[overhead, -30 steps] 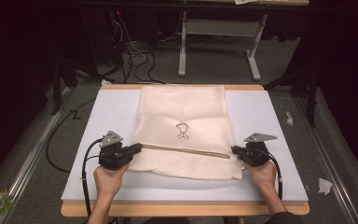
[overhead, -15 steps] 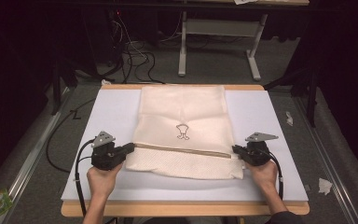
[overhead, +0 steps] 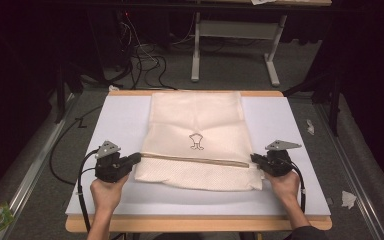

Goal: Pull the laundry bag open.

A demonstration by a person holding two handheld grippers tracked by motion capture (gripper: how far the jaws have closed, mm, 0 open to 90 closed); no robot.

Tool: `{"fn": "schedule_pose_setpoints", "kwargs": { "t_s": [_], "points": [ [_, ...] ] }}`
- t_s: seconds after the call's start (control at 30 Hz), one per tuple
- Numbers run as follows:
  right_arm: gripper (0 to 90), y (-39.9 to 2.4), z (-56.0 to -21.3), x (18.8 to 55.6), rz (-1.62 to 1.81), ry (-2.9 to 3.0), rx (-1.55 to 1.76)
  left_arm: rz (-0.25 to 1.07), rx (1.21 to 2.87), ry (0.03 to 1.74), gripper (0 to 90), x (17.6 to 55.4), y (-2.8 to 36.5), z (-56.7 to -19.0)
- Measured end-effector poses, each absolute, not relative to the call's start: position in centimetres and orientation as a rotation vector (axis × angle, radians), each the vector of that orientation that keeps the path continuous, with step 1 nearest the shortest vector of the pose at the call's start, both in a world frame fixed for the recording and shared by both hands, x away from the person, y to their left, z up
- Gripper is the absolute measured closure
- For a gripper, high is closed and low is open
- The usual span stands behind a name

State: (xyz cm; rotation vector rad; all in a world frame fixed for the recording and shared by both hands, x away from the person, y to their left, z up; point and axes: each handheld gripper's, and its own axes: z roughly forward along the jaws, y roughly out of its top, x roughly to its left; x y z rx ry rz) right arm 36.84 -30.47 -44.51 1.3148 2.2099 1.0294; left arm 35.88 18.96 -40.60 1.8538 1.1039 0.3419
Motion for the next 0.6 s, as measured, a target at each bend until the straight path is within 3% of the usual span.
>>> {"fn": "schedule_pose_setpoints", "kwargs": {
  "t_s": [0.4, 0.6],
  "points": [
    [89.1, -30.5, -44.0, 36.8, 1.033, 2.194, 1.304, 0.355, 1.885, 1.121, 87.4, 35.9, 19.3, -41.2],
    [89.2, -30.6, -43.4, 36.6, 1.035, 2.179, 1.297, 0.481, 1.972, 1.120, 87.3, 35.7, 18.4, -41.2]
  ]
}}
